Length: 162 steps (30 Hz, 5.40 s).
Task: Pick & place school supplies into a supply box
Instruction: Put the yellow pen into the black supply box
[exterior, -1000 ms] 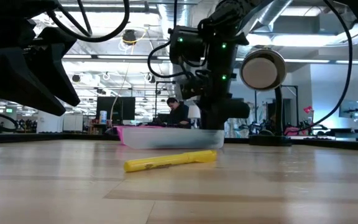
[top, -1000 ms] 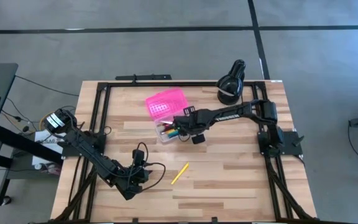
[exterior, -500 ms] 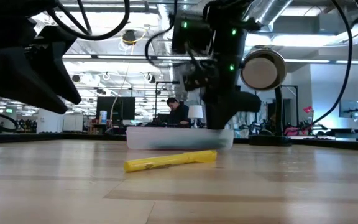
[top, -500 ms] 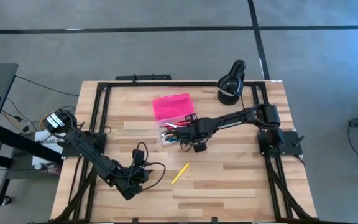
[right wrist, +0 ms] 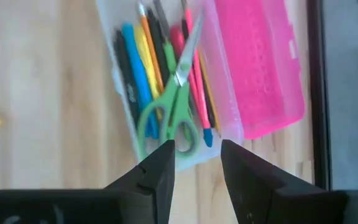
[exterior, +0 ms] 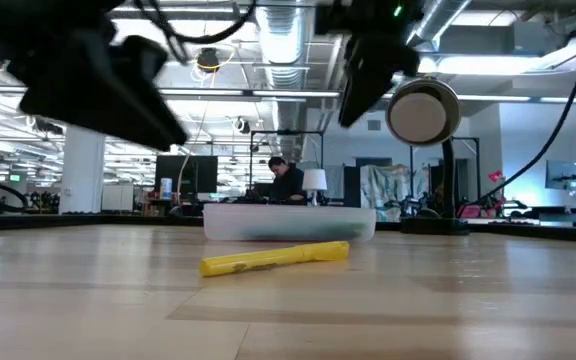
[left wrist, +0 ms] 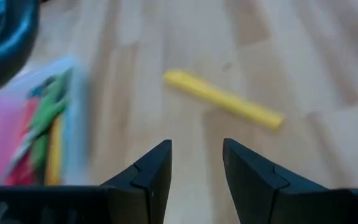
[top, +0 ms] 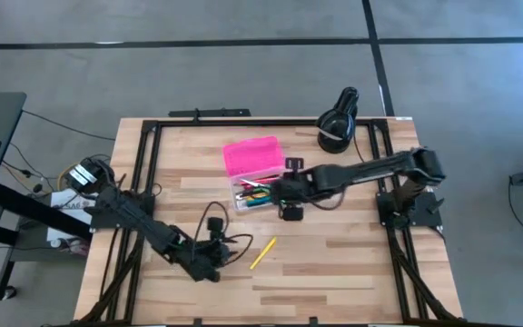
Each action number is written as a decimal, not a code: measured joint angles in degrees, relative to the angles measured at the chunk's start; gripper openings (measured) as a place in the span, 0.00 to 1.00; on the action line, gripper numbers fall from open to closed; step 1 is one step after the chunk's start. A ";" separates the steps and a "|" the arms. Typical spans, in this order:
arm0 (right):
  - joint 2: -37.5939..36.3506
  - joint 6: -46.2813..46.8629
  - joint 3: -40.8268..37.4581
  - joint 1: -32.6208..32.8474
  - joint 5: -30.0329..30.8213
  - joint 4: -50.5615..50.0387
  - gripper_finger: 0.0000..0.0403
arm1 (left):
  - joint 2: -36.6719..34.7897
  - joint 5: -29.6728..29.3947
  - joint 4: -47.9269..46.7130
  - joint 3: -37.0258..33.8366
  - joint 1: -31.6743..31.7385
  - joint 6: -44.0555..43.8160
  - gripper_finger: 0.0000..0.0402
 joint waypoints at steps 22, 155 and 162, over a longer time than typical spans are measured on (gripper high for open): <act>-19.66 33.03 -21.80 27.35 22.09 1.52 0.31 | 10.18 22.28 20.55 2.53 9.86 8.75 0.35; -16.08 48.99 -28.93 40.10 31.32 11.01 0.31 | 20.68 11.26 -42.52 37.66 37.48 13.99 0.09; -16.08 48.05 -28.92 39.65 31.47 11.03 0.31 | 20.70 10.58 -41.80 37.59 38.66 15.93 0.18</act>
